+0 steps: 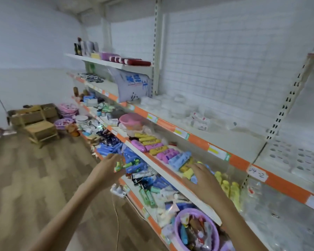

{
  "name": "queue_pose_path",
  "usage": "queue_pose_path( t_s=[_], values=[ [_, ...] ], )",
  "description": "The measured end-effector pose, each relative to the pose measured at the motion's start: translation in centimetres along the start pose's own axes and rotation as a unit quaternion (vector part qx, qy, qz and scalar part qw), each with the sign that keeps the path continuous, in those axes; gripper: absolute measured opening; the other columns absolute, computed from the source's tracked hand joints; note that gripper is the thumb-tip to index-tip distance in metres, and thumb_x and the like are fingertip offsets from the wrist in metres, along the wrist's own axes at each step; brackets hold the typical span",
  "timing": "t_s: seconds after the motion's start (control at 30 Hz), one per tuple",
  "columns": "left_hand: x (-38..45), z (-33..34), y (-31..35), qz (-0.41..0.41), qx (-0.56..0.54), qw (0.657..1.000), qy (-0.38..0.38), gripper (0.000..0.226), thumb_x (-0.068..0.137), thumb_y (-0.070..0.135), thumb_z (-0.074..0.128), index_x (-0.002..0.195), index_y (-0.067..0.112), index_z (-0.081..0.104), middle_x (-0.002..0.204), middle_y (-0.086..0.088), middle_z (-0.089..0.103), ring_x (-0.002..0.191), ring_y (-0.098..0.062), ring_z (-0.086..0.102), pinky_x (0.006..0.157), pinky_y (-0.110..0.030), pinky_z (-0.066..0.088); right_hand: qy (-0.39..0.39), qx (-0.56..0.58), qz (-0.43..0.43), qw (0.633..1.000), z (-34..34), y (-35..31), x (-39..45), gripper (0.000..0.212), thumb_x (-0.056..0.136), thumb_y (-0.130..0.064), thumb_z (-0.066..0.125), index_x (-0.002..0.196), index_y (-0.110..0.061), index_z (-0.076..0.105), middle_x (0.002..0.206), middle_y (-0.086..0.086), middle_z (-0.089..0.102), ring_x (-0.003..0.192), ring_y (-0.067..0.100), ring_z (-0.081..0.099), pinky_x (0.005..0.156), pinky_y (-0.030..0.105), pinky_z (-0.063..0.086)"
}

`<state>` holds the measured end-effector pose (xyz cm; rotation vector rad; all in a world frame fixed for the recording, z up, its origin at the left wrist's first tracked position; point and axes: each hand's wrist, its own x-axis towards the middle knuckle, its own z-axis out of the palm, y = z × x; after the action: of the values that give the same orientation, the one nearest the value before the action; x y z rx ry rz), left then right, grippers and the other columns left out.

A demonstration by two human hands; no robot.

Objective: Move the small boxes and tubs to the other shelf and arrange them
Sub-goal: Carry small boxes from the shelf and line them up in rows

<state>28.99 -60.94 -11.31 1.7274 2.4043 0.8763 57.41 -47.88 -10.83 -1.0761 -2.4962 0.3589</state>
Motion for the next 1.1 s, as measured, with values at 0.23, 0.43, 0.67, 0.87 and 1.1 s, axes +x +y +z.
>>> queue_pose_path(
  t_s=[0.23, 0.43, 0.67, 0.87, 1.1],
  values=[
    [13.1, -2.6, -6.4, 0.034, -0.005, 0.999, -0.004, 0.042, 0.091, 0.027, 0.054, 0.131, 0.021, 0.045, 0.127, 0.001, 0.045, 0.110, -0.014, 0.049, 0.078, -0.018, 0.034, 0.037, -0.013, 0.018, 0.999, 1.1, -1.9, 13.9, 0.063, 0.079, -0.057, 0.041, 0.131, -0.020, 0.047, 0.133, -0.002, 0.047, 0.123, 0.018, 0.042, 0.100, 0.027, 0.032],
    [24.0, -3.0, -8.0, 0.115, -0.018, 0.993, 0.002, 0.038, 0.090, 0.023, 0.056, 0.127, 0.019, 0.051, 0.124, 0.003, 0.049, 0.105, -0.008, 0.047, 0.082, -0.018, 0.035, 0.096, 0.004, 0.044, 0.994, 1.0, -0.6, 22.1, 0.042, 0.089, -0.035, 0.057, 0.127, -0.022, 0.049, 0.128, -0.006, 0.048, 0.122, 0.014, 0.042, 0.091, 0.018, 0.031],
    [35.3, 1.0, -7.7, 0.191, -0.022, 0.980, -0.045, 0.038, 0.086, 0.029, 0.061, 0.123, 0.020, 0.055, 0.119, 0.004, 0.052, 0.102, -0.016, 0.057, 0.090, -0.033, 0.046, 0.095, -0.021, 0.070, 0.993, 0.4, 2.5, 30.3, 0.042, 0.089, -0.036, 0.056, 0.129, -0.024, 0.047, 0.131, -0.003, 0.046, 0.125, 0.015, 0.039, 0.097, 0.024, 0.031],
    [46.7, 4.2, -5.7, 0.249, 0.001, 0.966, -0.070, 0.048, 0.086, 0.038, 0.060, 0.129, 0.020, 0.047, 0.126, 0.002, 0.047, 0.118, -0.013, 0.046, 0.096, -0.026, 0.039, 0.101, -0.005, 0.102, 0.990, 0.0, 7.2, 38.7, 0.048, 0.087, -0.040, 0.058, 0.131, -0.026, 0.045, 0.133, -0.002, 0.044, 0.122, 0.018, 0.040, 0.101, 0.031, 0.035],
    [56.8, 8.0, -2.1, 0.326, 0.061, 0.928, -0.171, 0.079, 0.077, 0.049, 0.067, 0.141, 0.022, 0.029, 0.141, 0.001, 0.031, 0.130, -0.017, 0.031, 0.102, -0.027, 0.030, -0.077, -0.073, 0.117, 0.988, 1.4, 11.8, 46.1, 0.090, 0.068, -0.050, 0.074, 0.141, -0.039, 0.023, 0.150, -0.006, 0.010, 0.139, 0.018, 0.003, 0.112, 0.040, 0.014]
  ],
)
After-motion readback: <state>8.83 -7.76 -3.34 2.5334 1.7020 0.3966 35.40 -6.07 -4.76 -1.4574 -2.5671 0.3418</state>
